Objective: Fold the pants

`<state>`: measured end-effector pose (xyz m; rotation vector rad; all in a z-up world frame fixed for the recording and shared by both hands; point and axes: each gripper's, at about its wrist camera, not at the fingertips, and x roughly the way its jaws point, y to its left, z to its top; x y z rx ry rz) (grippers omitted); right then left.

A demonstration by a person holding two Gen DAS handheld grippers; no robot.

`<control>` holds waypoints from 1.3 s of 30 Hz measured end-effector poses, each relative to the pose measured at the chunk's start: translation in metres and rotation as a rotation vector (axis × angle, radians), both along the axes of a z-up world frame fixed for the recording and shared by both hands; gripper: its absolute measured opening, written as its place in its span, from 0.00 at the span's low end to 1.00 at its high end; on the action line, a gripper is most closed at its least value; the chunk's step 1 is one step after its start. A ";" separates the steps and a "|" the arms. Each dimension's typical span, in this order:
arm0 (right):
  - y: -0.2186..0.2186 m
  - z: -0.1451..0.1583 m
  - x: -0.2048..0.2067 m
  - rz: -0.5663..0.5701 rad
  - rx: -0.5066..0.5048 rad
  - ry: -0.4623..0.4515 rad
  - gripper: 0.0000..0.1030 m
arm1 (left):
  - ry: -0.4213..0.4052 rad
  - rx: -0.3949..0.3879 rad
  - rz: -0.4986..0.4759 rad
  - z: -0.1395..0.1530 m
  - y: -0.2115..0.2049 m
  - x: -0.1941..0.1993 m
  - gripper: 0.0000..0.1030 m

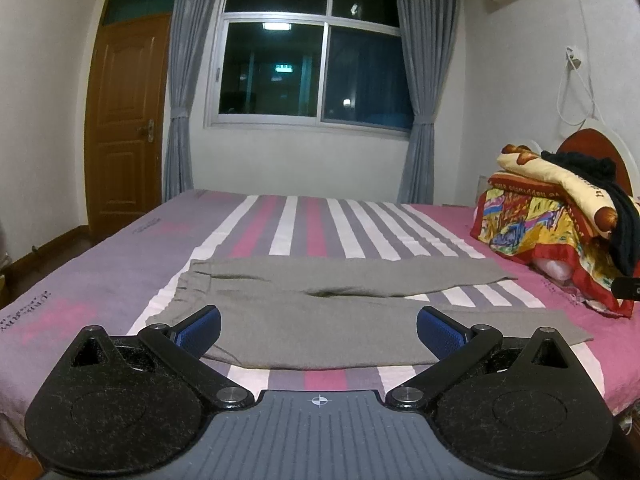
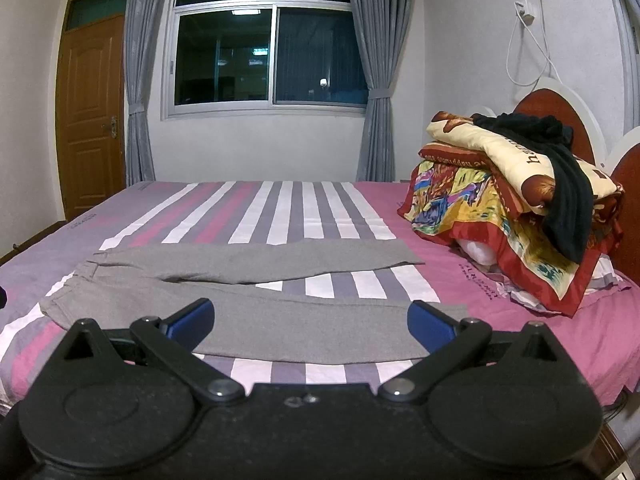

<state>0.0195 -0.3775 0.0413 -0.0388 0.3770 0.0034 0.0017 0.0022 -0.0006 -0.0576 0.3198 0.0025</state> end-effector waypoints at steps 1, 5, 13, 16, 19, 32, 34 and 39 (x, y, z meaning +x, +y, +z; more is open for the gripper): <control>0.000 -0.001 0.000 0.001 0.000 0.001 1.00 | 0.001 0.000 -0.002 0.000 0.000 0.000 1.00; 0.000 0.000 0.000 0.001 0.000 0.001 1.00 | 0.000 -0.001 -0.002 -0.002 0.001 0.000 1.00; 0.000 -0.001 0.000 0.003 -0.001 0.003 1.00 | 0.004 0.000 -0.003 -0.003 0.001 -0.001 1.00; 0.000 -0.001 0.000 0.003 0.000 0.004 1.00 | 0.006 0.001 -0.006 -0.004 0.000 -0.002 1.00; 0.001 -0.002 0.000 0.001 -0.001 0.003 1.00 | 0.005 -0.001 -0.005 -0.003 0.000 -0.002 1.00; 0.001 -0.003 0.000 0.004 -0.001 0.006 1.00 | 0.008 0.000 -0.008 -0.004 0.001 -0.001 1.00; 0.001 -0.004 0.000 0.003 -0.002 0.005 1.00 | 0.008 0.000 -0.007 -0.005 0.001 -0.002 1.00; 0.001 -0.003 0.000 0.003 -0.002 0.007 1.00 | 0.009 -0.001 -0.006 -0.005 0.002 -0.001 1.00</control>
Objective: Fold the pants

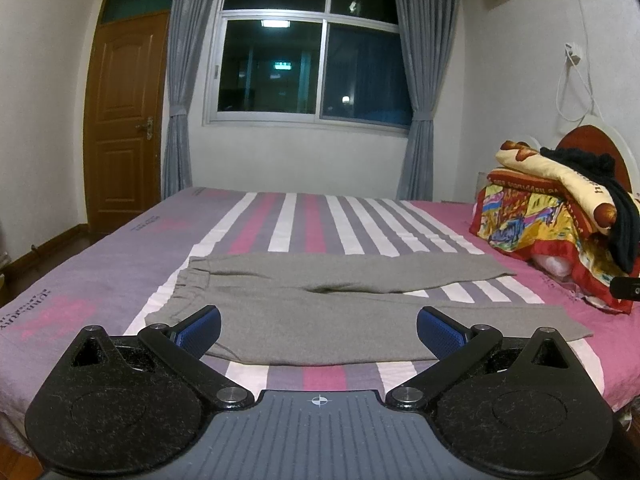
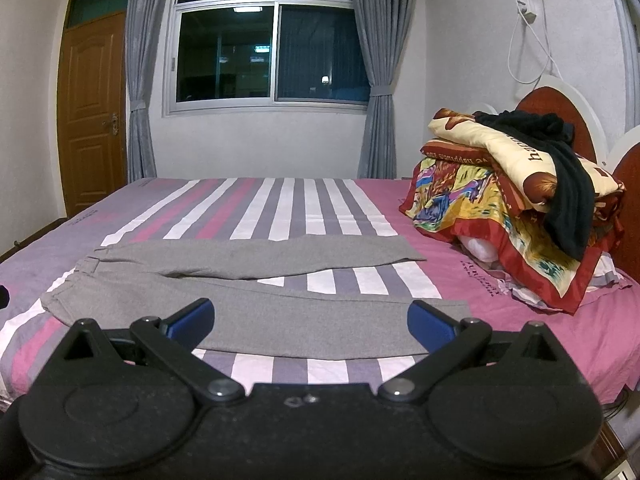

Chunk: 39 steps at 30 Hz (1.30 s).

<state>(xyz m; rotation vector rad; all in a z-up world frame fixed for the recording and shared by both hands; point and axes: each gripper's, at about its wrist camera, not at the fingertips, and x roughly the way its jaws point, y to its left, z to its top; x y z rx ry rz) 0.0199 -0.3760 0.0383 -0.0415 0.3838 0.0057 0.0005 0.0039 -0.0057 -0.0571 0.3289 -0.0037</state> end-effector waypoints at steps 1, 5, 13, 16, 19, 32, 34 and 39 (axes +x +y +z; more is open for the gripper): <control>0.000 0.000 0.000 -0.001 0.000 0.000 1.00 | 0.000 0.000 0.000 0.000 0.000 0.000 1.00; 0.000 0.000 0.000 -0.001 0.000 0.000 1.00 | 0.000 0.000 0.000 -0.001 0.001 0.000 1.00; 0.000 -0.001 0.000 -0.002 -0.004 -0.001 1.00 | 0.004 0.002 0.001 -0.001 0.001 0.002 1.00; 0.000 -0.002 -0.001 -0.001 -0.005 -0.001 1.00 | 0.004 0.004 0.002 -0.001 0.001 0.002 1.00; 0.000 -0.002 0.000 0.000 -0.004 0.000 1.00 | 0.005 0.008 0.002 -0.003 0.002 0.002 1.00; 0.002 -0.001 0.004 0.037 0.011 0.015 1.00 | 0.029 -0.013 -0.008 -0.004 0.013 0.014 1.00; 0.004 -0.002 0.008 0.075 0.009 0.016 1.00 | 0.040 -0.024 -0.002 -0.004 0.016 0.021 1.00; 0.011 0.001 0.028 0.152 0.029 0.016 1.00 | 0.060 -0.046 0.015 -0.007 0.030 0.044 1.00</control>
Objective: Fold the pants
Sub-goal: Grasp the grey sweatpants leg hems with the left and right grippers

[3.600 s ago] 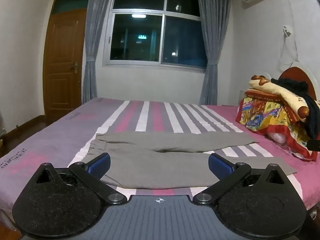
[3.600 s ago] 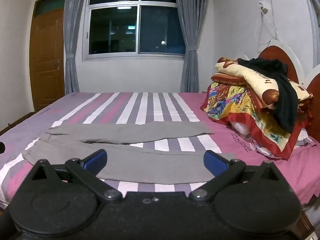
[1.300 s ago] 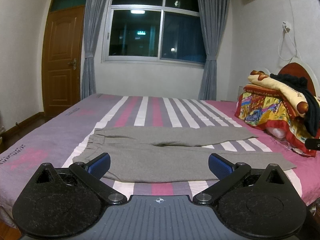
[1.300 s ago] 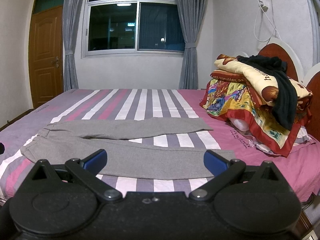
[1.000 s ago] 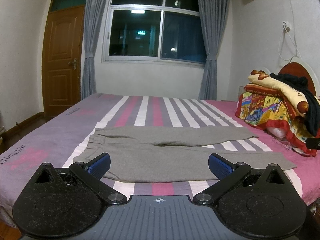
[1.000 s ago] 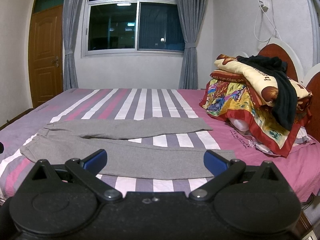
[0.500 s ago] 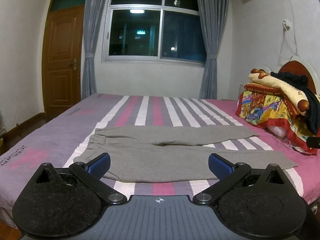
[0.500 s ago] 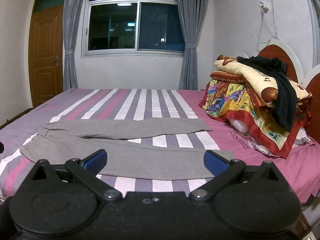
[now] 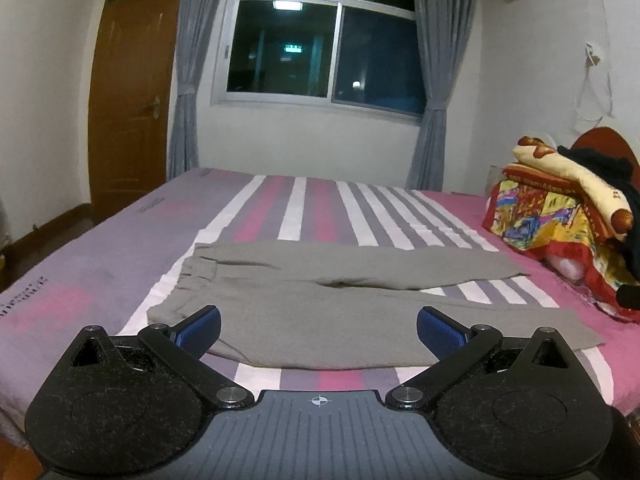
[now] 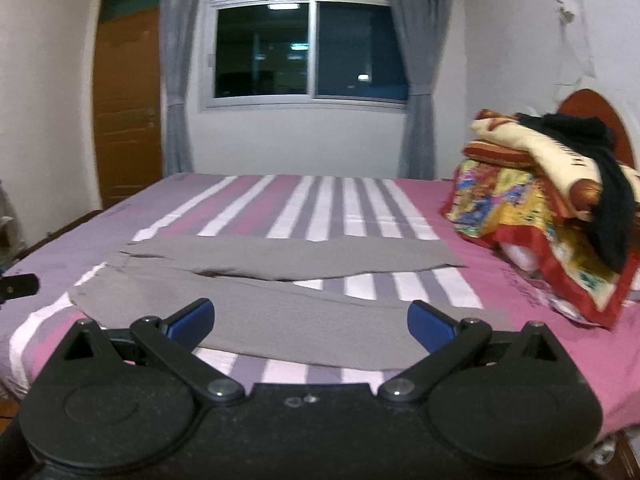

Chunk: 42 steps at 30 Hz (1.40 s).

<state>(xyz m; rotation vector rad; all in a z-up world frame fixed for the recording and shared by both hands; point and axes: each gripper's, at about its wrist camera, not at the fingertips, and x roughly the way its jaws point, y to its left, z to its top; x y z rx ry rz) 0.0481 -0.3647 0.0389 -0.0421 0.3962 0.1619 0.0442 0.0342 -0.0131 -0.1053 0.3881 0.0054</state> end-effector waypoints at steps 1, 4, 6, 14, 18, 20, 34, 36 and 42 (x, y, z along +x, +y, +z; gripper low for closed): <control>0.002 0.001 0.005 0.010 0.006 -0.001 1.00 | 0.006 -0.020 -0.001 0.000 0.004 0.006 1.00; 0.005 0.005 0.022 0.033 0.013 -0.005 1.00 | 0.026 -0.062 0.025 -0.003 0.018 0.026 1.00; 0.005 0.008 0.032 0.062 0.036 -0.008 1.00 | 0.043 -0.059 0.038 -0.004 0.026 0.043 1.00; 0.014 0.015 0.085 0.145 0.064 -0.005 1.00 | 0.083 0.117 0.111 -0.002 0.042 0.110 1.00; 0.025 0.013 0.117 0.175 0.060 0.021 1.00 | 0.083 0.136 0.128 -0.003 0.056 0.140 1.00; 0.034 0.011 0.134 0.193 0.052 0.030 1.00 | 0.089 0.143 0.140 -0.005 0.064 0.156 1.00; 0.113 -0.026 0.335 0.442 -0.031 0.137 0.78 | 0.316 0.087 -0.025 -0.067 0.193 0.371 0.71; 0.128 -0.041 0.373 0.478 -0.052 0.164 0.75 | 0.378 0.046 -0.062 -0.087 0.210 0.410 0.70; 0.161 -0.094 0.481 0.530 -0.112 0.250 0.74 | 0.451 0.001 -0.123 -0.139 0.234 0.490 0.71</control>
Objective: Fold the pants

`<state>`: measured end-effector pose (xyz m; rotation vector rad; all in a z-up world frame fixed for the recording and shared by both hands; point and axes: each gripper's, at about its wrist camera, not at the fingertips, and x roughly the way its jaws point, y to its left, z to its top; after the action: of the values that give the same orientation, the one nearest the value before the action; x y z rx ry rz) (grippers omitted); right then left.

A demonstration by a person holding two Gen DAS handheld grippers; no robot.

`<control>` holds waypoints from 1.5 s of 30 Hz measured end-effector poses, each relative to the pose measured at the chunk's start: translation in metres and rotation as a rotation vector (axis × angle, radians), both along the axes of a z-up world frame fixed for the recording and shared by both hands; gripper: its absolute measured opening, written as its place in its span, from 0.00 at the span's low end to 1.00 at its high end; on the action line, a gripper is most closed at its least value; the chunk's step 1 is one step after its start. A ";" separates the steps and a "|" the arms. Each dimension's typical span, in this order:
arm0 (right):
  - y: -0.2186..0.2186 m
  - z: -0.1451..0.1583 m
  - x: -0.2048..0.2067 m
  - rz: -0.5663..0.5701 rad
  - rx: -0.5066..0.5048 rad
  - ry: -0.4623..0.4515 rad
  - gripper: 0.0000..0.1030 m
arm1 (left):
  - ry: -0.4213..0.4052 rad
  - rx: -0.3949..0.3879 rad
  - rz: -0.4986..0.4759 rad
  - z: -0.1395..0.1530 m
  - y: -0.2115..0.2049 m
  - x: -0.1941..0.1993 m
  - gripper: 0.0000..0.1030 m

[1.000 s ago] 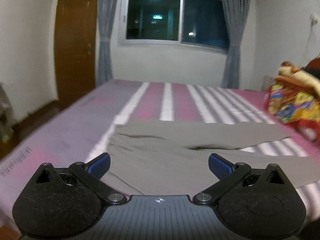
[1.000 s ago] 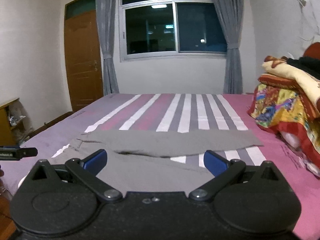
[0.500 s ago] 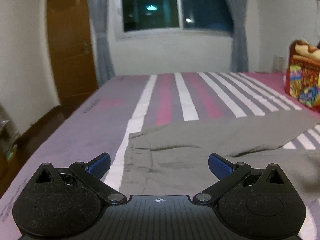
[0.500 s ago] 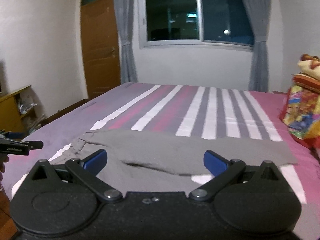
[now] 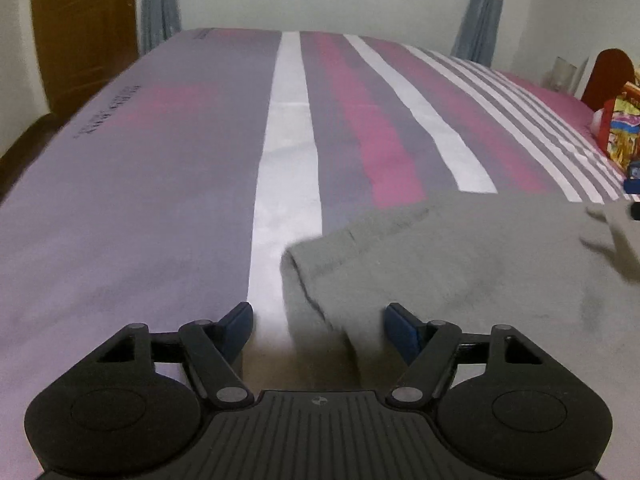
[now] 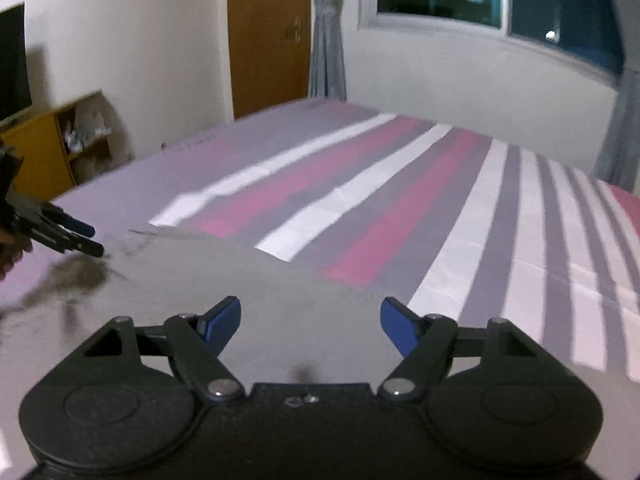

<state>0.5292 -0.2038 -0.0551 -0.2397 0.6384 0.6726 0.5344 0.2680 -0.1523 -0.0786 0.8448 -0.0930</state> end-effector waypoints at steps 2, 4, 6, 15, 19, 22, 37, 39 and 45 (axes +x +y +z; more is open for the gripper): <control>0.000 -0.013 0.020 0.005 -0.023 0.022 0.69 | 0.005 -0.037 -0.011 -0.012 0.006 0.019 0.71; -0.001 -0.028 0.040 0.013 -0.037 0.062 0.67 | 0.010 -0.068 -0.047 -0.021 0.010 0.030 0.71; 0.002 -0.040 0.058 0.041 -0.056 0.085 0.65 | 0.021 -0.079 -0.087 -0.030 0.016 0.044 0.76; 0.011 -0.078 0.086 0.184 -0.172 0.188 0.34 | 0.015 -0.150 -0.093 -0.039 0.007 0.068 0.18; 0.013 -0.062 0.062 0.175 -0.231 0.125 0.04 | -0.049 -0.057 -0.102 -0.020 -0.017 0.050 0.17; 0.006 -0.029 0.026 0.162 -0.197 0.030 0.04 | -0.169 -0.109 -0.085 0.012 -0.011 0.018 0.17; -0.062 0.013 -0.252 0.091 -0.186 -0.184 0.06 | -0.257 -0.016 -0.165 0.022 -0.077 -0.236 0.25; -0.065 -0.025 -0.257 0.030 -0.210 -0.064 0.18 | -0.250 -0.030 -0.101 0.006 -0.079 -0.255 0.34; -0.122 -0.020 -0.268 -0.185 0.064 0.113 0.33 | -0.237 -0.063 0.035 0.007 -0.062 -0.310 0.71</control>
<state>0.2615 -0.3262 -0.0755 -0.0824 0.7360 0.5304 0.2246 0.2058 -0.1450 -0.1385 0.6033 -0.0940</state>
